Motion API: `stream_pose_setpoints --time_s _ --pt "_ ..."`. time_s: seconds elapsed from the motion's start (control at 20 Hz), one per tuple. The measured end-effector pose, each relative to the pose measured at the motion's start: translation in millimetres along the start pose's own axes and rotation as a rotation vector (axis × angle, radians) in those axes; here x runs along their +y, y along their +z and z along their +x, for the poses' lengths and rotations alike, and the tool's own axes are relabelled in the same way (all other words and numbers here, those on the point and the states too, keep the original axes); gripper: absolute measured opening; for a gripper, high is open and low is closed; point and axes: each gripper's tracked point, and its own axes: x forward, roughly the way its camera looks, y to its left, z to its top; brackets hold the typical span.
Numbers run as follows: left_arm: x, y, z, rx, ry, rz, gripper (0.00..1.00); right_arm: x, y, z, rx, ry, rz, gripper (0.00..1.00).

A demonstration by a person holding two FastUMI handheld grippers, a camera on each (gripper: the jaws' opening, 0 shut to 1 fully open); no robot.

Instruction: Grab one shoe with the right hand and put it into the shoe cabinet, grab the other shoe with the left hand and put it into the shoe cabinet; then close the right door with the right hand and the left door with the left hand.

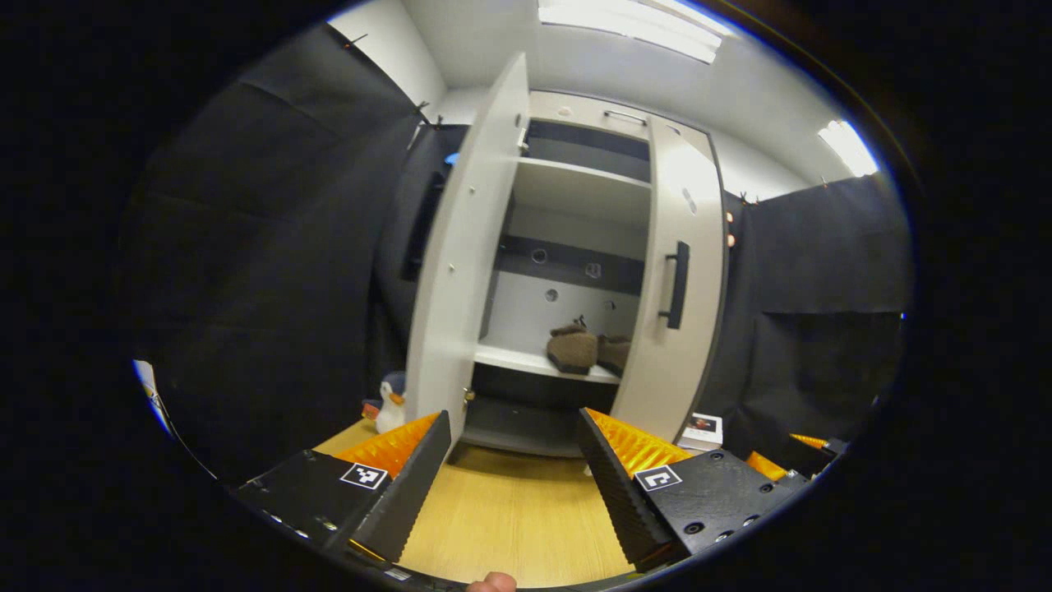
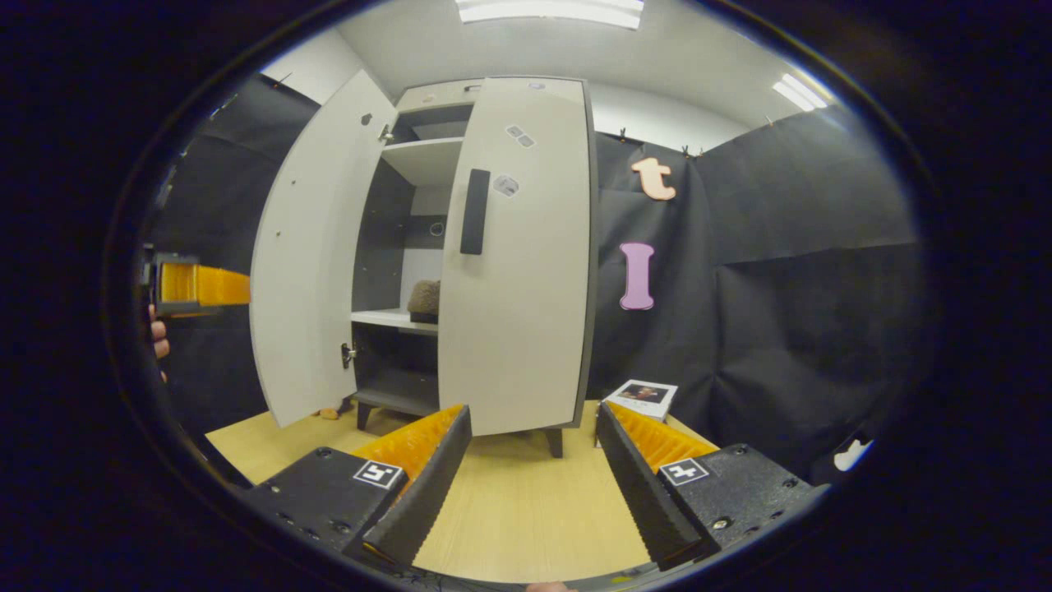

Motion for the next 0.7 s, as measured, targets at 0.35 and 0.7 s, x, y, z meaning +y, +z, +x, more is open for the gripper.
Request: stream_pose_setpoints --time_s 0.35,0.7 --pt "108 85 67 -0.107 0.194 0.128 0.94 11 0 -5 -0.002 0.041 -0.022 0.99" --pt "138 137 128 -0.137 0.176 0.09 0.93 -6 1 -8 -0.005 -0.004 -0.031 0.99"
